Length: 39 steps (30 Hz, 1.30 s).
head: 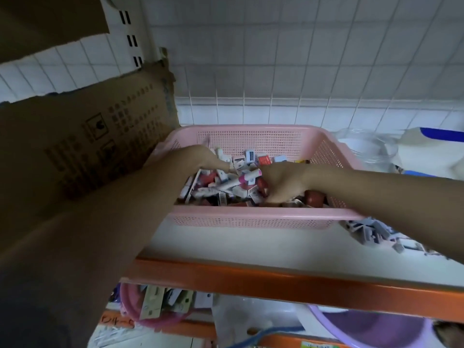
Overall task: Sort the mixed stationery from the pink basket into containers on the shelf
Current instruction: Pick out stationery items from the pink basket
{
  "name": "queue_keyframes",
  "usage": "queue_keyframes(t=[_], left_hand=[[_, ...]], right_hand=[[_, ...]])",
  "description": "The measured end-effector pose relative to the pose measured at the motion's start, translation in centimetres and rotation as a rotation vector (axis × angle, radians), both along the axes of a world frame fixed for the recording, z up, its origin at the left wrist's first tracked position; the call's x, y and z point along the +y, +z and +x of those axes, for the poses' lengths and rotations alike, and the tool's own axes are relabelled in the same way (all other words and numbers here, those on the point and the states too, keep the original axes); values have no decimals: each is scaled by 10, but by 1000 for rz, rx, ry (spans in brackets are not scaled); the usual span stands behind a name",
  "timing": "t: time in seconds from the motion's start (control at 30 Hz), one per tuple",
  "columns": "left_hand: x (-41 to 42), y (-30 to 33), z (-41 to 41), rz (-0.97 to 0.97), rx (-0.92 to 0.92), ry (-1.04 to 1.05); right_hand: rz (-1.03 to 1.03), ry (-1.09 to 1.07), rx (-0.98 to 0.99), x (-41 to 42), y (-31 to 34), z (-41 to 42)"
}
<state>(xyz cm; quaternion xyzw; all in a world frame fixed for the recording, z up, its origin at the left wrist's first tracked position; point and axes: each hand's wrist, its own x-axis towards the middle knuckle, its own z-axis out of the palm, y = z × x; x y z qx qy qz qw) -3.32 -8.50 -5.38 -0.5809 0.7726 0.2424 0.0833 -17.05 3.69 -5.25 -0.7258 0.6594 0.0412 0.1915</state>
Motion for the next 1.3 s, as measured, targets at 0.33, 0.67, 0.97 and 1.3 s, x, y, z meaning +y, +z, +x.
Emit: queue_keyframes(t=[0.33, 0.67, 0.97, 1.3], left_hand=[[-2, 20, -17, -131, 442, -146], [15, 38, -14, -581, 276, -485], [18, 72, 0, -701, 41, -470], [8, 23, 5, -195, 30, -506]], right_hand=[[-88, -158, 1, -14, 20, -31], [21, 39, 224, -3, 39, -20], [268, 87, 317, -33, 8, 6], [125, 60, 238, -34, -5, 7]])
